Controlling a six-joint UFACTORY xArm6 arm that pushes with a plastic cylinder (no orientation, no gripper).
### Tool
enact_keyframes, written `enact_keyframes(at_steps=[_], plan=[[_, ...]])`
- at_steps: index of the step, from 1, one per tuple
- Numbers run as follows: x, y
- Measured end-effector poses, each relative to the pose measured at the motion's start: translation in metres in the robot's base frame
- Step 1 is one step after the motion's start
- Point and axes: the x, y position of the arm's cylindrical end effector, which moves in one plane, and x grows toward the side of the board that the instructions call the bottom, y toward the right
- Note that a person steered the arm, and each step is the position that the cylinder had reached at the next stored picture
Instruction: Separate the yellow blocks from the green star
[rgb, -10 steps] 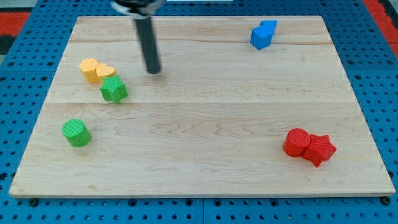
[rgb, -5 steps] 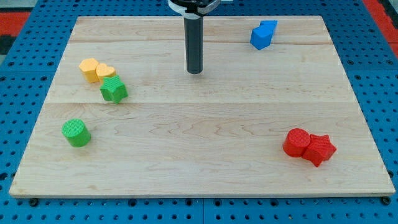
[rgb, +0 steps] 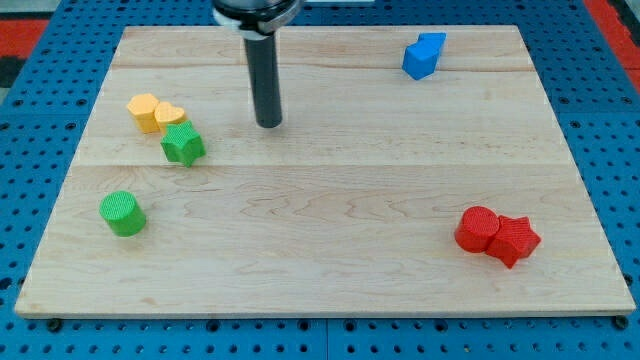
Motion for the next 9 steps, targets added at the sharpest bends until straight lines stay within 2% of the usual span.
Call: enact_keyframes(at_steps=[2, 3, 5, 6, 9], plan=[[0.019, -0.026], [0.019, -0.02], [-0.001, -0.063], [0.014, -0.102], [0.089, -0.139]])
